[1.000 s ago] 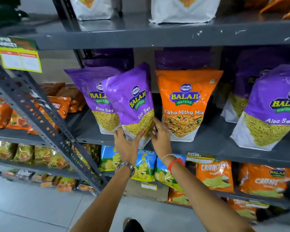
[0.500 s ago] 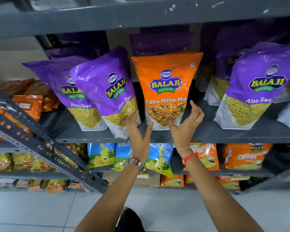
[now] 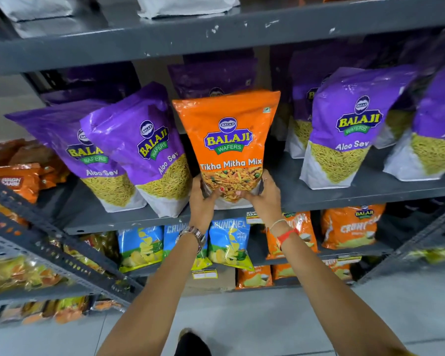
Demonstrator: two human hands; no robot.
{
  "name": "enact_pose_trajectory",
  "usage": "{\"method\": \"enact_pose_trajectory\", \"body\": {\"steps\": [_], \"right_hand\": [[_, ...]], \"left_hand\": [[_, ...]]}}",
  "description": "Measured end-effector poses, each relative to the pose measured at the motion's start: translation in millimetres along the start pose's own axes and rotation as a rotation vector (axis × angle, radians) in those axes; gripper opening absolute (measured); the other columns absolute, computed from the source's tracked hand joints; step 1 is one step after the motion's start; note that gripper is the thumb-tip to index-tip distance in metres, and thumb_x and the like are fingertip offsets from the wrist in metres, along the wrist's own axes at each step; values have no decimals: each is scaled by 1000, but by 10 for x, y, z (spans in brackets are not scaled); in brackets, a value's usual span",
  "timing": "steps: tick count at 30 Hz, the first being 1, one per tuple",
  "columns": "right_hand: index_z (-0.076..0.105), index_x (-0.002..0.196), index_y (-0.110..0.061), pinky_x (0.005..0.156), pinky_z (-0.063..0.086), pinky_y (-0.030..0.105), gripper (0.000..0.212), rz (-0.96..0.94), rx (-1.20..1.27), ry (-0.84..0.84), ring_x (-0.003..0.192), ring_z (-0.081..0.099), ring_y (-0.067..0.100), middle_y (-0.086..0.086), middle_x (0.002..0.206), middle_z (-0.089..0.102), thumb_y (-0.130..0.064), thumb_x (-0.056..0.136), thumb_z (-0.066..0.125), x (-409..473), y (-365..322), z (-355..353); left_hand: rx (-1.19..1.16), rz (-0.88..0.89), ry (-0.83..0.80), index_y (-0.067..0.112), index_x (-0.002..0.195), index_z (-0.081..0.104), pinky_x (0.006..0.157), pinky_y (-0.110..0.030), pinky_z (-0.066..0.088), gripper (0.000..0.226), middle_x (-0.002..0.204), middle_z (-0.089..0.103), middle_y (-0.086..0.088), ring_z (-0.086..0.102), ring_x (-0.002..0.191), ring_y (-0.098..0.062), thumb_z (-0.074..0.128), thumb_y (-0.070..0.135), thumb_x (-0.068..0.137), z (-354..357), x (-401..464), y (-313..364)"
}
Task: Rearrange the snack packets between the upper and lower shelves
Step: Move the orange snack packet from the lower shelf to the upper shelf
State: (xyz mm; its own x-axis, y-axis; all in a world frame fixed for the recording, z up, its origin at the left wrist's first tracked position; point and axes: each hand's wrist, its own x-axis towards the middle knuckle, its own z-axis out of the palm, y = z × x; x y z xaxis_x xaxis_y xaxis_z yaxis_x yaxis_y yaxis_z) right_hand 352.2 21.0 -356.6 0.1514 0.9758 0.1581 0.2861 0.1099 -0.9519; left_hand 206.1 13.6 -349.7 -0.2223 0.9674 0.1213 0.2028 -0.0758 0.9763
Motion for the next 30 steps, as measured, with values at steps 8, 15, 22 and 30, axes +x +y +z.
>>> {"method": "enact_pose_trajectory", "body": {"steps": [8, 15, 22, 30], "right_hand": [[64, 109, -22, 80, 56, 38, 67, -180, 25, 110, 98, 63, 16, 3, 105, 68, -56, 53, 78, -511, -530, -150], [69, 100, -23, 74, 56, 32, 60, -390, 105, 162, 88, 65, 10, -8, 96, 68, -55, 52, 83, -689, -1317, -142], [69, 108, -28, 79, 57, 40, 72, -556, 201, 158, 93, 66, 9, -6, 99, 71, -66, 48, 78, -527, -2250, -87], [66, 77, -28, 65, 48, 33, 49, -660, 220, 103, 67, 57, 11, -7, 71, 65, -62, 47, 82, -98, -3349, 139]], "left_hand": [[-164, 121, 40, 29, 120, 49, 96, -36, 48, 44, 128, 58, -7, 55, 118, -20, 62, 10, 82, -402, -475, 422], [-173, 277, 97, 20, 122, 53, 87, -32, 52, 43, 108, 67, 9, 65, 101, -16, 61, 8, 81, -941, -666, 1205], [-119, 483, 162, 19, 117, 57, 80, -27, 54, 38, 113, 68, -1, 67, 97, -14, 64, 20, 79, -1449, -597, 2085], [6, 610, 276, 21, 108, 61, 78, -21, 54, 25, 100, 68, 11, 65, 86, -1, 61, 18, 83, -2025, -222, 2961]]}}
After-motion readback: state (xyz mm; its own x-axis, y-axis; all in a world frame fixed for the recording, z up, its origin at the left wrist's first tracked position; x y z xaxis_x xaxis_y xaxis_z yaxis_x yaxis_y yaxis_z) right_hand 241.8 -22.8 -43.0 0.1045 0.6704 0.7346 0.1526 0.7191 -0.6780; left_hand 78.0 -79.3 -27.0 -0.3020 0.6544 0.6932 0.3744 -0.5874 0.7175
